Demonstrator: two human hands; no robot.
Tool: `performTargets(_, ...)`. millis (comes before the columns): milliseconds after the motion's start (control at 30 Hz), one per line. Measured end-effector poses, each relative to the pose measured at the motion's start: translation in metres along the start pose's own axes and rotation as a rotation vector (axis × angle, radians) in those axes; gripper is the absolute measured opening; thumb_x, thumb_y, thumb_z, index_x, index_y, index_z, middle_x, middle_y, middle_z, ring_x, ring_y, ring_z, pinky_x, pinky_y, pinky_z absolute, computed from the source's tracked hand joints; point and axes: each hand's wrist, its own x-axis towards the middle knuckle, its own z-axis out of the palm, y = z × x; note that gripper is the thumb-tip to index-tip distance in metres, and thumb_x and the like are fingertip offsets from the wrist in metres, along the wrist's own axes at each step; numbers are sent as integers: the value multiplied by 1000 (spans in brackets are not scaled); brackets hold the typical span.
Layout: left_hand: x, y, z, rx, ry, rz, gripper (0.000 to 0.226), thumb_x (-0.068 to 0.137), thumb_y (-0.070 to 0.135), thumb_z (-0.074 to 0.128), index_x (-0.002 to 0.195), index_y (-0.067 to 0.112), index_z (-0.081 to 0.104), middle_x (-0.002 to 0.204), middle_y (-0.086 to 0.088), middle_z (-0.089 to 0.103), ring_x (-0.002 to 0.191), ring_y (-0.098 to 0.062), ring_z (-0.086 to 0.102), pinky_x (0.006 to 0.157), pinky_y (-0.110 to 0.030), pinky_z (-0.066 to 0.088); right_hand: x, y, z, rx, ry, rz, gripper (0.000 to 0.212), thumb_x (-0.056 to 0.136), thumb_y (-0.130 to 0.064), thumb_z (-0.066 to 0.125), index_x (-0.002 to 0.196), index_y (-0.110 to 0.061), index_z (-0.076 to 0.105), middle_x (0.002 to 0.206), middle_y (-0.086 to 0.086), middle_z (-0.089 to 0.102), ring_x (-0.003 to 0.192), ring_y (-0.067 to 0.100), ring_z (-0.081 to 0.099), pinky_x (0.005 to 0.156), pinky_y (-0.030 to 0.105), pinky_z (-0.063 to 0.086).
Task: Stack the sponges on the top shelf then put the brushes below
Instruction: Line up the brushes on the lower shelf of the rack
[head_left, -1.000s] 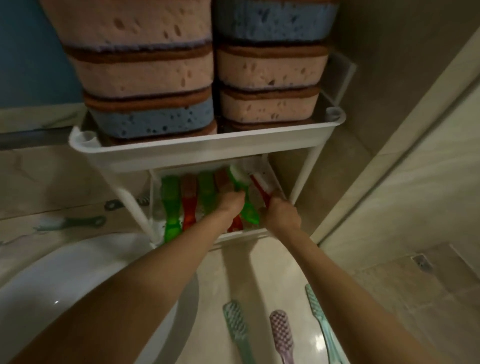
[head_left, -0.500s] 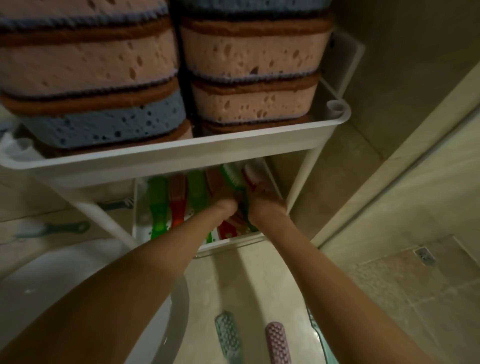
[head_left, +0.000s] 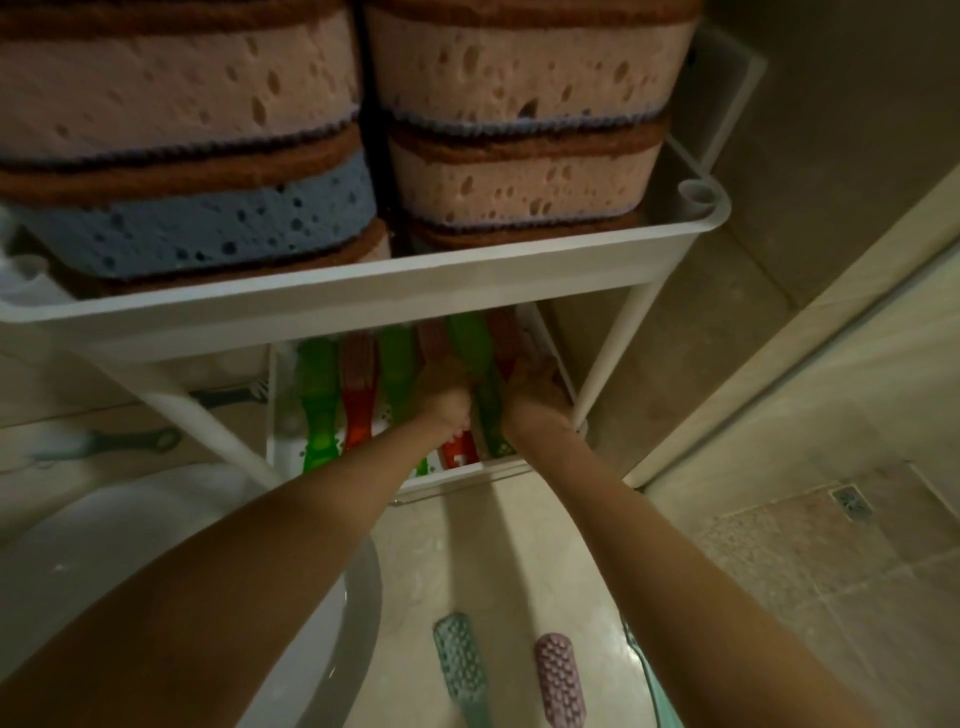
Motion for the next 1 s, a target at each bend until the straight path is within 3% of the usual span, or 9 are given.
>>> performTargets(133,-2,0,1,48,5,111,38,100,15,35,66,9,52,63,-6,52,53,-13,47,49,-24,37,-5,2,5,-52,18,-22,57,98,-14,38,147,-7,10,148,25,20,128,36,43,103,44,41)
performTargets(233,-3,-2,-4,93,36,175,29,99,17,40,89,4,64,93,-16,66,81,-26,62,68,-32,46,-9,2,7,-34,74,-29,56,97,-13,39,146,-6,13,147,25,22,123,38,47,97,45,45)
performTargets(300,-6,-6,-7,109,85,216,27,97,16,42,99,3,66,101,-17,68,93,-31,64,77,-35,48,-10,2,9,-38,90,-33,57,96,-11,38,147,-7,12,148,25,20,124,39,46,95,47,45)
performTargets(467,-14,-11,-6,133,143,268,23,96,4,40,89,5,63,84,-16,62,81,-30,61,62,-28,37,-14,2,15,-85,136,-90,53,95,-7,37,145,-15,24,147,24,21,128,41,37,99,49,40)
performTargets(600,-16,-15,-7,169,149,288,26,96,5,40,112,1,61,105,-21,66,86,-31,62,60,-22,40,-14,4,18,-73,162,-78,43,93,-5,38,136,-12,44,146,22,27,128,40,36,101,48,38)
performTargets(667,-17,-19,-10,228,191,270,28,96,11,43,119,3,57,111,-23,64,99,-35,61,72,-32,47,-14,4,22,-47,198,-75,39,93,-6,40,130,-9,49,145,22,29,129,39,36,98,46,41)
performTargets(733,-16,-25,-13,280,225,232,29,95,18,47,115,0,57,109,-25,62,103,-38,59,82,-41,49,-15,3,24,-40,239,-71,33,93,-12,43,125,-7,54,146,22,28,129,37,36,96,43,43)
performTargets(833,-16,-30,-15,348,175,139,38,93,32,51,106,-3,59,108,-24,62,101,-36,59,81,-39,49,-15,2,26,-38,248,-73,35,94,-20,48,124,-5,54,148,23,23,130,37,34,97,40,42)
performTargets(1000,-12,-34,-11,340,136,91,39,92,32,52,95,-5,63,100,-23,66,94,-36,64,81,-38,53,-14,3,19,-51,245,-57,30,92,-6,42,114,5,58,149,24,22,131,37,35,92,44,45)
